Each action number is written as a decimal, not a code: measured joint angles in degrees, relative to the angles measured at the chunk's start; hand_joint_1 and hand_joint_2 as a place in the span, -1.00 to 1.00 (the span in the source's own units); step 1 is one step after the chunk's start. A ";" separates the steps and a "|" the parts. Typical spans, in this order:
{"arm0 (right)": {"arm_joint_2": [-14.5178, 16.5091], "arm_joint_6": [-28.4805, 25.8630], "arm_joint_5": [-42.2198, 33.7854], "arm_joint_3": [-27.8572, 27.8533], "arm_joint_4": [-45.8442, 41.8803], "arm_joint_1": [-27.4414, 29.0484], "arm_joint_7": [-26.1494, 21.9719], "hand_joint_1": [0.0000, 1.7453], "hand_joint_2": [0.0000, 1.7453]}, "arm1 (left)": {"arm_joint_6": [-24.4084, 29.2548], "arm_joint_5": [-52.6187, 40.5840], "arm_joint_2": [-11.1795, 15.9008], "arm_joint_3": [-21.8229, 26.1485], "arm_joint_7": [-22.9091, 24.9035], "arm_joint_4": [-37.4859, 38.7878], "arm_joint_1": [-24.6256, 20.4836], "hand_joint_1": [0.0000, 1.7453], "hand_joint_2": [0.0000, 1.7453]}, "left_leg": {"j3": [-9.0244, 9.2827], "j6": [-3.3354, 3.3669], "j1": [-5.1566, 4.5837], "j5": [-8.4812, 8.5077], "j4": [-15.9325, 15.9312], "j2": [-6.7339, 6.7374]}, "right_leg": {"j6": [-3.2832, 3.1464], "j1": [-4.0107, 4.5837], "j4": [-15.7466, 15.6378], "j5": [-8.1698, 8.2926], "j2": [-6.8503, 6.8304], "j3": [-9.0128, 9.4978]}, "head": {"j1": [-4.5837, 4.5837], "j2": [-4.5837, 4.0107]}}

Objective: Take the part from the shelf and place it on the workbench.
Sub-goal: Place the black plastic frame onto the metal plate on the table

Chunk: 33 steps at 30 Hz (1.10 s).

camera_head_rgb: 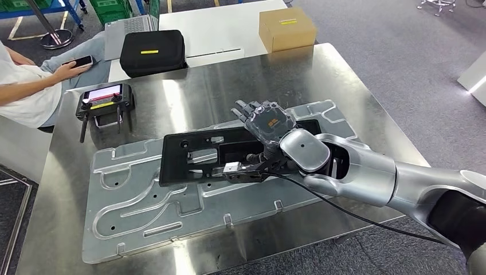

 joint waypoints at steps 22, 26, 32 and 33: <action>-0.17 -0.46 -0.37 1.41 0.03 0.54 0.09 -1.00 -1.00 | 0.00 0.52 -0.14 0.00 -0.02 0.00 0.00 -1.00 -1.00 | 3.93 1.87 -1.94 1.94 -7.44 -0.07 | -0.93 1.73 -1.44 0.75 -0.15 0.92 | 0.28 0.00; -0.17 -0.23 -0.32 1.45 0.03 0.80 0.09 -1.00 -1.00 | 0.00 0.51 -0.10 0.00 -0.01 0.00 0.00 -1.00 -1.00 | -0.37 0.10 -1.04 -5.24 3.90 0.00 | -1.32 1.19 -1.67 1.28 -0.41 0.69 | 0.23 0.00; -0.21 0.55 -0.01 1.34 0.01 1.18 0.09 -1.00 -1.00 | 0.00 0.69 -0.08 0.01 0.07 0.00 -0.09 -1.00 -1.00 | 6.45 0.40 -0.58 0.02 -6.64 -0.05 | -0.50 0.95 -1.59 1.93 -0.34 0.25 | 0.24 0.00; -0.25 0.53 0.05 1.28 -0.01 1.20 0.10 -1.00 -1.00 | 0.00 0.70 -0.08 0.01 0.07 0.00 -0.14 -1.00 -1.00 | 7.43 0.64 -0.72 0.60 -8.62 -0.08 | -0.16 0.97 -1.65 2.15 -0.32 0.16 | 0.25 0.00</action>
